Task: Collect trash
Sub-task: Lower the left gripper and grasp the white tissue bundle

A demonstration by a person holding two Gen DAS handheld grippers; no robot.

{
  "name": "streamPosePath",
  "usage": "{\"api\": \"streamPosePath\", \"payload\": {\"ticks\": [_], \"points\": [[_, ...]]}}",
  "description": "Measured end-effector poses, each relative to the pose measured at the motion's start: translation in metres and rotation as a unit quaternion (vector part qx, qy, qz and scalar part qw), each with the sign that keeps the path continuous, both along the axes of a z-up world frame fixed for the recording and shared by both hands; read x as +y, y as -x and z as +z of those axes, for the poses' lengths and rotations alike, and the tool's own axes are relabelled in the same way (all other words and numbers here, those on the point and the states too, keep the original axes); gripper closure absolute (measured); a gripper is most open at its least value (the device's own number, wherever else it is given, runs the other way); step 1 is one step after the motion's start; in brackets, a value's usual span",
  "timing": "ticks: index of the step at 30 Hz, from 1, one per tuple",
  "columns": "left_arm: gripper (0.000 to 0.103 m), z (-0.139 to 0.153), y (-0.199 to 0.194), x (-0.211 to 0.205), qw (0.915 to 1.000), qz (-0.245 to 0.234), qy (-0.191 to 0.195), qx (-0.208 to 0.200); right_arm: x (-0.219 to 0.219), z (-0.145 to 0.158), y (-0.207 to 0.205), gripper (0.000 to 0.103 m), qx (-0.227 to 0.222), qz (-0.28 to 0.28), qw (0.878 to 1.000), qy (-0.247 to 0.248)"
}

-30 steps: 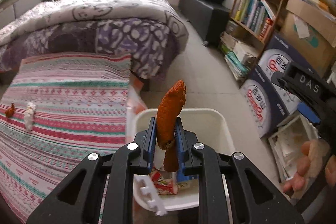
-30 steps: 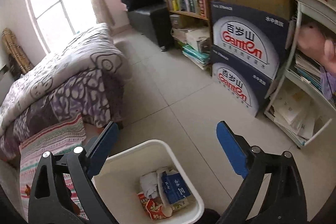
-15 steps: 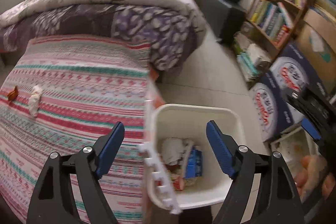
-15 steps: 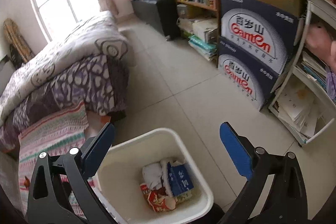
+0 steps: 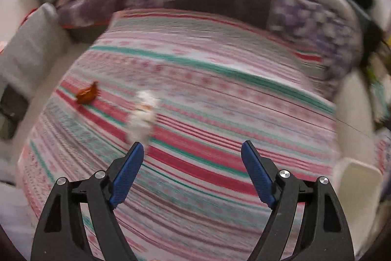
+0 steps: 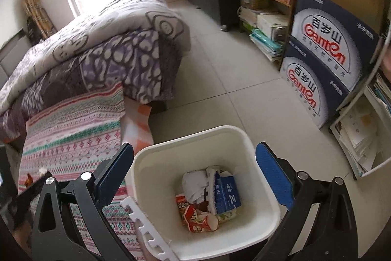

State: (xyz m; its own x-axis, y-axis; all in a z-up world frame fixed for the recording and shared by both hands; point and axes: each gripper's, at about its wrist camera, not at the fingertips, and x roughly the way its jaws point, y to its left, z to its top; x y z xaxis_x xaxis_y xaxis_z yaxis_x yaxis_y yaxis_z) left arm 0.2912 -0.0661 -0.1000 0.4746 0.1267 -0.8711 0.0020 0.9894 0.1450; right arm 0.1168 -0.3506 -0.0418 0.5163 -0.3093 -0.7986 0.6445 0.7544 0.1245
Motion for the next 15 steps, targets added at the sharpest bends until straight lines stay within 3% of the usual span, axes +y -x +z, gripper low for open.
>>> {"api": "streamPosePath", "payload": {"ticks": [7,15], "points": [[0.023,-0.037,-0.037,0.051,0.9983,0.041,-0.026,0.031,0.024,-0.007,-0.017,0.007,0.020,0.035,0.999,0.005],[0.027,-0.054,-0.051,0.065,0.9991,0.006,-0.013,0.039,0.053,-0.015,-0.036,0.007,0.035,0.064,0.997,0.010]]}}
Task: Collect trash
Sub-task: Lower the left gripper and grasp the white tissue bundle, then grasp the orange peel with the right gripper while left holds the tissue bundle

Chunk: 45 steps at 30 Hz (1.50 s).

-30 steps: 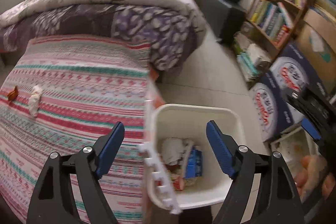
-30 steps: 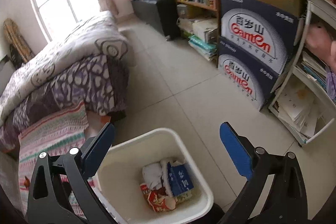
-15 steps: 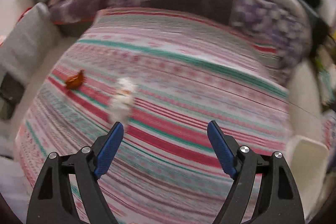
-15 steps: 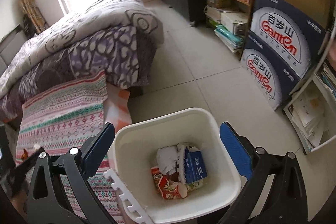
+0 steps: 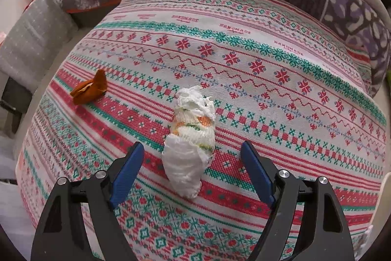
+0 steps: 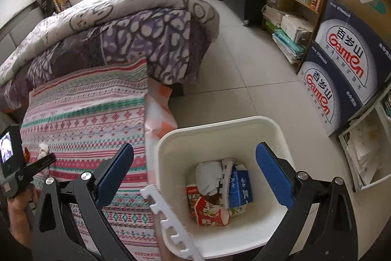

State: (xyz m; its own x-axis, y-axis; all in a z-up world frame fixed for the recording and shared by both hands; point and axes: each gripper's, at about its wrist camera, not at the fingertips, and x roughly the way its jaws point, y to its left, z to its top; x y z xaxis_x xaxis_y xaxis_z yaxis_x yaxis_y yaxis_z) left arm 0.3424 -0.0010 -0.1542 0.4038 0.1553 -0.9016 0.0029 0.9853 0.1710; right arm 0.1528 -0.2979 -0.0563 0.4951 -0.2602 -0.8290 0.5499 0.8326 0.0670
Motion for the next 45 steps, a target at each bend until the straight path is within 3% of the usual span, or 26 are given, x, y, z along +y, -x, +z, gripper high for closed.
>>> {"api": "streamPosePath", "payload": {"ticks": [2,4,5,10,14,20,25,30,36,40,42,45], "points": [[0.038,0.000,-0.002,0.003,0.9999,-0.013,0.009,0.000,0.010,-0.002,-0.005,0.007,0.005,0.011,1.000,0.001],[0.065,0.001,-0.005,0.008,0.9994,-0.028,0.020,0.004,0.021,-0.004,-0.009,0.007,0.007,0.021,1.000,0.006],[0.066,0.002,-0.006,0.010,0.9993,-0.032,0.019,0.006,0.027,-0.005,-0.012,0.007,0.007,0.028,1.000,0.009],[0.068,0.008,-0.010,0.045,0.9986,-0.036,0.035,0.012,0.058,-0.008,-0.025,0.007,0.002,0.065,0.998,0.026],[0.068,0.034,-0.007,0.087,0.9977,-0.023,0.061,-0.018,0.093,-0.012,-0.044,0.007,-0.004,0.107,0.993,0.044],[0.068,0.088,-0.001,0.170,0.9891,0.057,0.103,-0.089,0.184,-0.014,-0.089,0.007,-0.031,0.180,0.982,0.052],[0.068,0.120,0.015,0.228,0.9761,0.138,0.089,-0.142,0.285,-0.027,-0.141,0.007,-0.040,0.246,0.969,0.008],[0.068,0.128,0.022,0.259,0.9676,0.175,0.090,-0.158,0.363,-0.051,-0.181,0.007,-0.028,0.290,0.957,-0.015],[0.067,0.122,0.019,0.271,0.9664,0.185,0.092,-0.153,0.398,-0.072,-0.214,0.008,-0.025,0.293,0.956,-0.002],[0.067,0.118,0.022,0.275,0.9671,0.186,0.092,-0.147,0.411,-0.082,-0.225,0.020,-0.018,0.312,0.950,0.011],[0.067,0.117,0.024,0.275,0.9678,0.185,0.090,-0.145,0.416,-0.089,-0.229,0.035,-0.011,0.324,0.946,0.012],[0.067,0.115,0.025,0.275,0.9679,0.186,0.089,-0.144,0.421,-0.093,-0.231,0.068,0.000,0.333,0.943,0.025]]}}
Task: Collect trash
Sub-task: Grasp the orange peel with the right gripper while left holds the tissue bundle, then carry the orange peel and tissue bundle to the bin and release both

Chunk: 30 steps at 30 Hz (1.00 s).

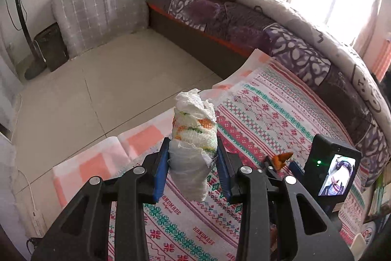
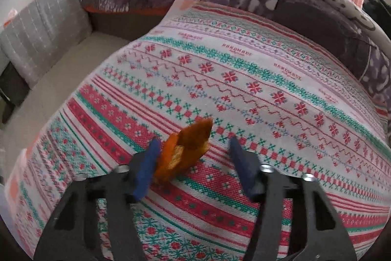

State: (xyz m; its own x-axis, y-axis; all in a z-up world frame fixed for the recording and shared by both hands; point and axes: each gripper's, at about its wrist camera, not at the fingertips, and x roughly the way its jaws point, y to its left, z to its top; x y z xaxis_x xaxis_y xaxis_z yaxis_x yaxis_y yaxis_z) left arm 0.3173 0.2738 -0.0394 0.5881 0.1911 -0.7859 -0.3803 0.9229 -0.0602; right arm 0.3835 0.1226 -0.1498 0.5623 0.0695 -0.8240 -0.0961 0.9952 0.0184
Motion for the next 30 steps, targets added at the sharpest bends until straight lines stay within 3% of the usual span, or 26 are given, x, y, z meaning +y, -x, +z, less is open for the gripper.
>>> {"api": "streamPosePath", "payload": {"ticks": [4,15,24,30], "points": [[0.067,0.000,0.001,0.002,1.0000,0.004,-0.001,0.000,-0.005,0.007,0.000,0.083,0.006,0.008,1.000,-0.013],[0.067,0.014,0.007,-0.015,0.9999,-0.005,0.003,-0.016,-0.052,0.068,0.020,0.085,-0.045,-0.004,0.996,-0.072],[0.067,0.038,0.022,-0.043,0.9990,-0.015,0.004,-0.041,-0.076,0.117,0.054,0.085,-0.095,-0.008,0.993,-0.068],[0.067,0.050,0.041,-0.062,0.9978,-0.015,0.031,-0.056,-0.100,0.136,0.081,0.085,-0.107,-0.024,0.991,-0.073]]}}
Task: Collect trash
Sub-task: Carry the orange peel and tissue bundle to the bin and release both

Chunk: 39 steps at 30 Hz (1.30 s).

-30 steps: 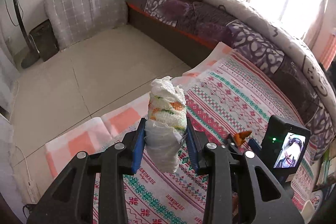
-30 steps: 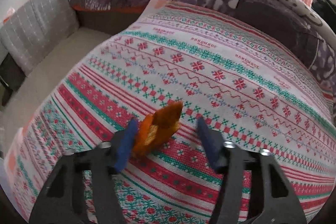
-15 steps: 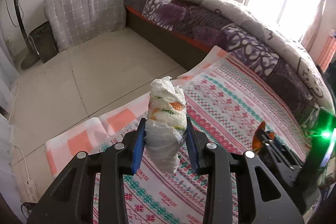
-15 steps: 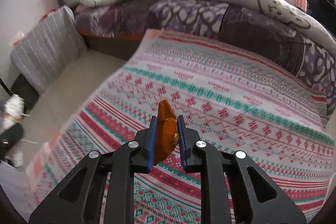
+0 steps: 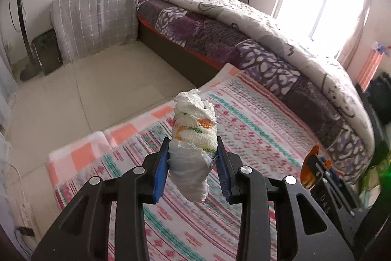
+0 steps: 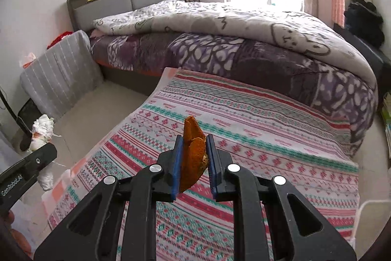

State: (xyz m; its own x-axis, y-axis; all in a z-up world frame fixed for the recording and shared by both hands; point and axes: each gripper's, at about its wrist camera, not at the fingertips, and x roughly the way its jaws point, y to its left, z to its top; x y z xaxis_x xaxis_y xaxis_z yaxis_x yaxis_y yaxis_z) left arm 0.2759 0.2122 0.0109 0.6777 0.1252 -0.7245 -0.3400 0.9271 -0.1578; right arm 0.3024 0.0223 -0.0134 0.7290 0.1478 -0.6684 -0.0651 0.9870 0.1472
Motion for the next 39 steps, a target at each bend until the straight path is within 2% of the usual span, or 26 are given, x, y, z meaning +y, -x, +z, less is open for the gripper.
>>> {"api": "streamPosePath", "payload": {"ticks": [1,3,9,13,24,32,39], "points": [[0.067,0.001,0.006,-0.005,0.9999,-0.001,0.014,-0.004,-0.005,0.001,0.004,0.085,0.001,-0.004,1.000,-0.001],[0.067,0.002,0.012,-0.017,0.9998,-0.006,0.019,-0.009,-0.015,0.004,0.014,0.085,0.001,-0.012,1.000,0.001],[0.067,0.004,0.032,-0.065,0.9986,-0.046,-0.012,-0.024,-0.054,0.011,0.043,0.085,-0.003,-0.042,0.999,0.000],[0.067,0.012,0.044,-0.101,0.9945,-0.086,-0.044,-0.041,-0.081,0.015,0.060,0.085,-0.006,-0.065,0.998,-0.002],[0.067,0.021,0.066,-0.166,0.9822,-0.164,-0.070,-0.060,-0.141,0.018,0.096,0.085,-0.010,-0.114,0.993,-0.005],[0.067,0.020,0.077,-0.200,0.9731,-0.199,-0.093,-0.071,-0.180,0.008,0.117,0.085,-0.010,-0.146,0.989,-0.009],[0.067,0.019,0.080,-0.221,0.9690,-0.216,-0.097,-0.071,-0.219,0.002,0.129,0.085,-0.002,-0.173,0.985,-0.026]]}}
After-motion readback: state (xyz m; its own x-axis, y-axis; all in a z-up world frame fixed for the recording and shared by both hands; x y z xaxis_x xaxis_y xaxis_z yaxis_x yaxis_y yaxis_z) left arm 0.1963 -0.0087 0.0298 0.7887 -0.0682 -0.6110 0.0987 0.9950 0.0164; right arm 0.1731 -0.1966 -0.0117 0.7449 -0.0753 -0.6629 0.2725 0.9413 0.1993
